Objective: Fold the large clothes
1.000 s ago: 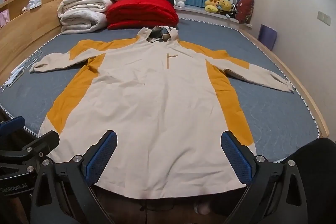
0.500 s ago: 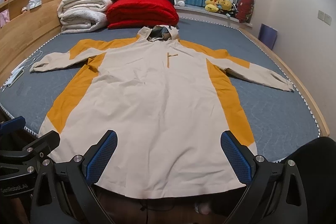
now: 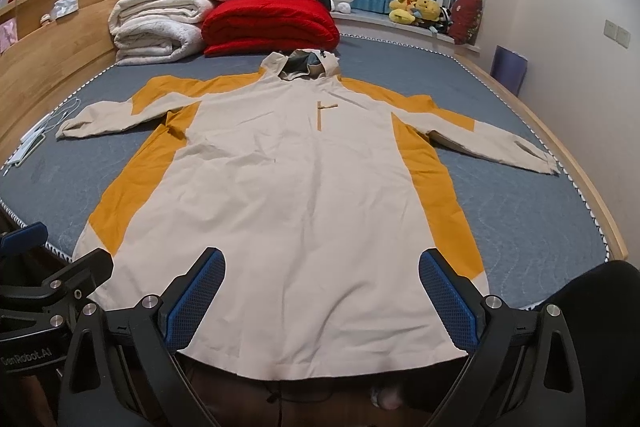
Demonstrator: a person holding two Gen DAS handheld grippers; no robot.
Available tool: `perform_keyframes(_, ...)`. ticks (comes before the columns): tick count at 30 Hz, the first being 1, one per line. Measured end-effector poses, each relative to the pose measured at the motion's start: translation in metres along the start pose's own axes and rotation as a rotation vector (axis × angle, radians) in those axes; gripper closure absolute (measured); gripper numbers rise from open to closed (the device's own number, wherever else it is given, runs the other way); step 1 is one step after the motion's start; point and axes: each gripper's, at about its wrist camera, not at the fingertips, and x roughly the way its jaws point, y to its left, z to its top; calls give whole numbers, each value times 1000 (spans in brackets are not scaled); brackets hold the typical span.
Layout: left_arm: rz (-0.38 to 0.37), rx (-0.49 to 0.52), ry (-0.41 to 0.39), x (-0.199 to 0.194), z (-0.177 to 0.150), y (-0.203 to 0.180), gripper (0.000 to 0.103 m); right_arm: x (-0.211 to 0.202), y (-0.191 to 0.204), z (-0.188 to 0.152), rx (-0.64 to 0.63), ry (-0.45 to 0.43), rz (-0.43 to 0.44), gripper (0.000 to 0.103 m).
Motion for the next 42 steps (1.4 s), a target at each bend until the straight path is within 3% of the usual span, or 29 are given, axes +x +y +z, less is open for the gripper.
perform_keyframes(23, -3, 4, -20, -2, 4, -3, 11, 0, -2, -1, 2, -1, 1, 6)
perform_keyframes(33, -20, -10, -10, 0, 3, -2, 31, 1, -5, 0, 9, 3, 6, 12)
perform_keyframes(38, -61, 4, -3, -2, 1, -3, 50, 2, -9, 2, 22, 10, 20, 23)
perform_keyframes(40, -72, 20, 1, -2, 0, -5, 64, 2, -9, 1, 25, 12, 24, 25)
perform_keyframes(42, -69, 37, 4, -4, 2, -7, 71, 3, -9, 2, 32, 13, 30, 27)
